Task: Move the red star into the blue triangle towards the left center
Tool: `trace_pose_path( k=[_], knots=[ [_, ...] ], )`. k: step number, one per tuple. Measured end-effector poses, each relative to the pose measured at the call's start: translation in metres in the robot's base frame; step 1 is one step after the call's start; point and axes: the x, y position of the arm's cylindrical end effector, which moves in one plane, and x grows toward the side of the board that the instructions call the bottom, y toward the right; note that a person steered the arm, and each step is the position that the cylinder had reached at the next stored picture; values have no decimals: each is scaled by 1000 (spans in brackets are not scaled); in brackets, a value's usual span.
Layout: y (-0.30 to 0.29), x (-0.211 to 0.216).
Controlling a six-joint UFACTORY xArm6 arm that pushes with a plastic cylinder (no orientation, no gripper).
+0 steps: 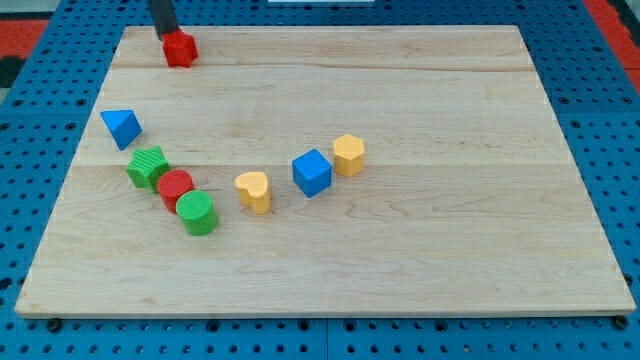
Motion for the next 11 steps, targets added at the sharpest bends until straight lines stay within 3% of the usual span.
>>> trace_pose_path(
  k=[3,5,6,8,10,11],
  knots=[
    [9,-14],
    [59,-9],
    [34,8],
    [11,91],
    [13,90],
    [46,77]
  ],
)
